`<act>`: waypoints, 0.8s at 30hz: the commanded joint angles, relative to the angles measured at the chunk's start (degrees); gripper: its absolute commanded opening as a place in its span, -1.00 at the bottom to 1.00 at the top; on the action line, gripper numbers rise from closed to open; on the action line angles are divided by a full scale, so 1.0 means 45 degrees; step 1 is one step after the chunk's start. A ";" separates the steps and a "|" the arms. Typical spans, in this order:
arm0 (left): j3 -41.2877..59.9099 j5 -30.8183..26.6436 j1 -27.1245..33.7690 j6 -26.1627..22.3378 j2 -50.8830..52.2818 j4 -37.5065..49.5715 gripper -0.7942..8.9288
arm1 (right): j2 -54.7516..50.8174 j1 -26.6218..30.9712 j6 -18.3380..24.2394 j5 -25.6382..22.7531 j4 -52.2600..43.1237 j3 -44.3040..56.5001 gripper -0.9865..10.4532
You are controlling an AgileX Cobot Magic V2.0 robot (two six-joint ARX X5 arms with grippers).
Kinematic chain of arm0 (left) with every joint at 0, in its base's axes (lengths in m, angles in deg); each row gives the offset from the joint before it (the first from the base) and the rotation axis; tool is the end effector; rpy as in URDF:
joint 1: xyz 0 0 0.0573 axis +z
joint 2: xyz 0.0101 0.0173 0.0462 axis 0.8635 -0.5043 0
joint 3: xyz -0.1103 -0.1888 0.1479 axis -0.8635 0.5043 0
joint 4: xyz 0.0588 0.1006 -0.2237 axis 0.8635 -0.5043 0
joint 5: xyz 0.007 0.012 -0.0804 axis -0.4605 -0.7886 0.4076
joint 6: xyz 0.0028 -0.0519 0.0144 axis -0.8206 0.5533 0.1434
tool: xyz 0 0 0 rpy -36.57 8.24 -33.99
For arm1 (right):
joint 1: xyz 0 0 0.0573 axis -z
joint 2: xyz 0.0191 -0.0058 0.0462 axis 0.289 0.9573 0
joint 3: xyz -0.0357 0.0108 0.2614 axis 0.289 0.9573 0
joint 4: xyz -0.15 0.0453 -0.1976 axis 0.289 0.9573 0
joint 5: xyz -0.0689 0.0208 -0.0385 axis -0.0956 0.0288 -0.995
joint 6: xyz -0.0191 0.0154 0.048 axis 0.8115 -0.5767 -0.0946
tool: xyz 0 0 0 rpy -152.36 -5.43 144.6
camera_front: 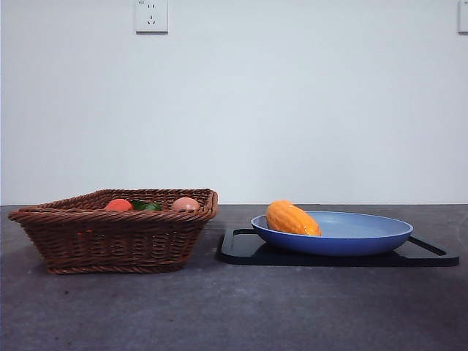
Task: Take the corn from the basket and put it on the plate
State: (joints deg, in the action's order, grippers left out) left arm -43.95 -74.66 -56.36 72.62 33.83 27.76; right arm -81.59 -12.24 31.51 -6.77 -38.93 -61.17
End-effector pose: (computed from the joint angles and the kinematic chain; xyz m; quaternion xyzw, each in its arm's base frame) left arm 0.0948 0.0024 0.1568 0.0383 0.0727 -0.0290 0.9962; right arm 0.0962 -0.0017 0.1606 -0.0446 0.0317 0.0643 0.9964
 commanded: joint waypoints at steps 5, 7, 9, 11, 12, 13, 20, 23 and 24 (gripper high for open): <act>0.0316 0.0024 0.0024 0.0053 0.0019 -0.0151 -0.82 | -0.0005 -0.0019 -0.0175 -0.0049 0.1059 0.0078 -0.82; 0.0316 0.0024 0.0024 0.0053 0.0019 -0.0151 -0.82 | -0.0019 -0.0019 -0.0170 -0.0053 0.1025 0.0078 -0.82; 0.0316 0.0024 0.0024 0.0053 0.0019 -0.0151 -0.82 | -0.0019 -0.0019 -0.0170 -0.0049 0.0986 0.0078 -0.82; 0.0316 0.0024 0.0024 0.0053 0.0019 -0.0151 -0.82 | -0.0019 -0.0019 -0.0170 -0.0049 0.0991 0.0078 -0.82; 0.0316 0.0024 0.0024 0.0053 0.0019 -0.0151 -0.82 | -0.0019 -0.0019 -0.0170 -0.0053 0.0986 0.0078 -0.82; 0.0316 0.0024 0.0024 0.0053 0.0019 -0.0151 -0.82 | -0.0019 -0.0019 -0.0170 -0.0053 0.0986 0.0078 -0.82; 0.0316 0.0024 0.0024 0.0053 0.0019 -0.0151 -0.82 | -0.0019 -0.0019 -0.0170 -0.0053 0.0986 0.0078 -0.82; 0.0316 0.0024 0.0024 0.0053 0.0019 -0.0151 -0.82 | -0.0019 -0.0019 -0.0170 -0.0053 0.0986 0.0078 -0.82; 0.0316 0.0024 0.0024 0.0053 0.0019 -0.0151 -0.82 | -0.0019 -0.0019 -0.0170 -0.0053 0.0986 0.0078 -0.82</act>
State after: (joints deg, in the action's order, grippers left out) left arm -43.95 -74.66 -56.36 72.62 33.83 27.76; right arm -81.48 -12.26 31.38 -6.81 -34.56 -61.20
